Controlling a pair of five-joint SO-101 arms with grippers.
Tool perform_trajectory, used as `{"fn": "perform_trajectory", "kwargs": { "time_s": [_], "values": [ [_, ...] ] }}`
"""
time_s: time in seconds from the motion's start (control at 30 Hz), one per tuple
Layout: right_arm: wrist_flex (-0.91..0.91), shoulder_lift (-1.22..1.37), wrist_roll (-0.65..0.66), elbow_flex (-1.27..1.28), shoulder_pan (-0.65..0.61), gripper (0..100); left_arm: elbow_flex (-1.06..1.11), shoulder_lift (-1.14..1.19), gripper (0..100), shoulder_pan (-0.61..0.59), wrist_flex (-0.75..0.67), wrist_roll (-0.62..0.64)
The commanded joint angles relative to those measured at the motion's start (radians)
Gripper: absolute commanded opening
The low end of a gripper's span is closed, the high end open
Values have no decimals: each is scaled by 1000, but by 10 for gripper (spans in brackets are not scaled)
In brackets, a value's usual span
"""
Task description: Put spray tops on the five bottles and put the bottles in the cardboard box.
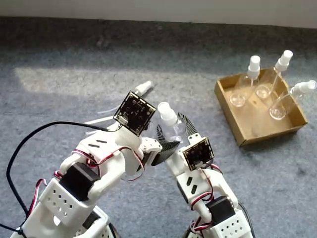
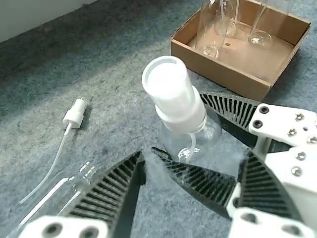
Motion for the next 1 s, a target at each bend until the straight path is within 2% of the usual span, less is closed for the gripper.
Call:
{"fn": "perform_trajectory", "kwargs": {
  "time_s": [0.0, 0.2, 0.4, 0.5, 0.63, 0.8, 0.97],
  "values": [
    [1, -18, 9, 148, -1, 155, -54, -36, 280, -7, 8, -9],
    [1, -18, 9, 148, -1, 155, -53, -252, 213, -7, 110, -11],
    [1, -18, 9, 148, -1, 154, -47, -369, 0, -117, 187, -11],
    [1, -18, 9, 148, -1, 154, -48, -389, 32, -183, 221, -9],
    [-5, -18, 8, 147, 12, 154, -45, -407, 4, -259, 282, -9],
    [5, -18, 2, 90, 116, 152, -36, -456, 5, -367, 399, -6],
    [147, -18, 2, -81, 168, 152, 128, -575, 5, -486, 407, -9]
  ]
}}
